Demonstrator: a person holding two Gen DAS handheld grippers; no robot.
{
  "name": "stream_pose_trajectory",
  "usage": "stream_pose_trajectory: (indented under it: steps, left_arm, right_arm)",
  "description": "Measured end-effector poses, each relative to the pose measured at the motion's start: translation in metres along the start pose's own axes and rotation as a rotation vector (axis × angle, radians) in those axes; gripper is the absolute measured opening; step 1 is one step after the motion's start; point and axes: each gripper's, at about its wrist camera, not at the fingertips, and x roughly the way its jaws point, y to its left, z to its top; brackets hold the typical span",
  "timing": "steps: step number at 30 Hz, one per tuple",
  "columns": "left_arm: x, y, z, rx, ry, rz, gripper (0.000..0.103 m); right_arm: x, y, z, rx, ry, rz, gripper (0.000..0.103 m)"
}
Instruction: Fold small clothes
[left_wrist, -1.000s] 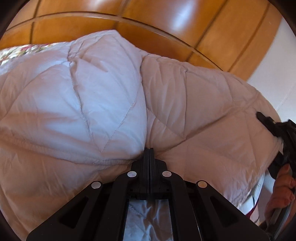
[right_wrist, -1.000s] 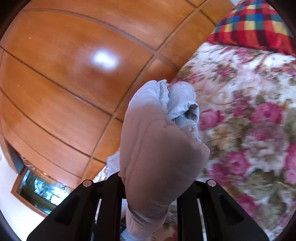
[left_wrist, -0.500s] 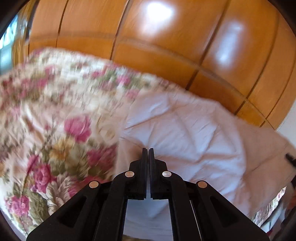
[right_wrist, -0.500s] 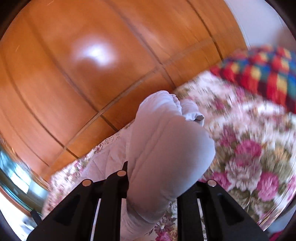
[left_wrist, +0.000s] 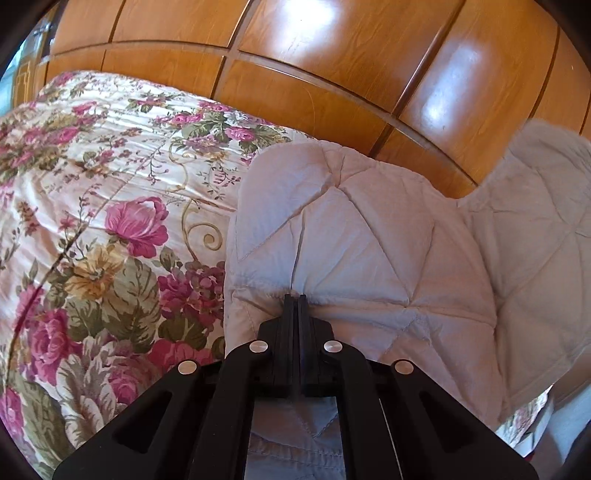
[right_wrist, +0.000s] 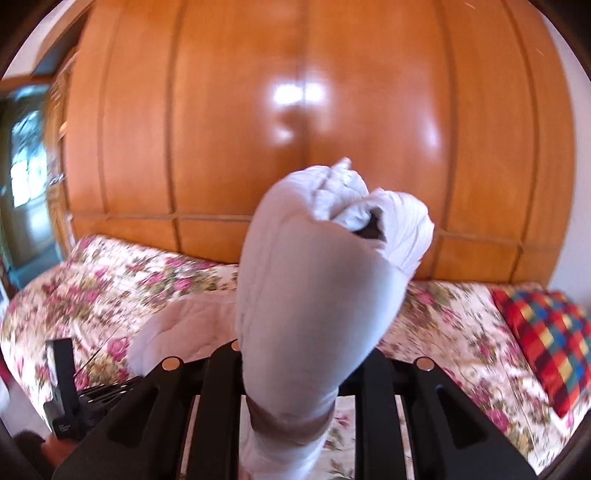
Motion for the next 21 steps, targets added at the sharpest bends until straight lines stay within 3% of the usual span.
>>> stream_pose_trajectory:
  steps: [5,12,14,17,21]
  left_arm:
    - [0.001,0.007,0.0,-0.026,0.015,-0.039,0.0]
    - [0.003,0.016,0.004,-0.062,0.045,-0.1,0.0]
    - [0.003,0.026,0.008,-0.096,0.062,-0.157,0.0]
    - [-0.002,0.063,0.017,-0.254,0.072,-0.322,0.0]
    - [-0.02,0.115,0.027,-0.463,0.007,-0.495,0.0]
  right_arm:
    - [0.008,0.065,-0.004,-0.151,0.016,0.061,0.02]
    - [0.033,0.132,-0.042,-0.334,0.077,0.173,0.024]
    - [0.039,0.143,-0.056,-0.388,0.094,0.188,0.025]
    - [0.043,0.15,-0.069,-0.443,0.101,0.195,0.029]
    - [0.048,0.15,-0.08,-0.474,0.111,0.219,0.037]
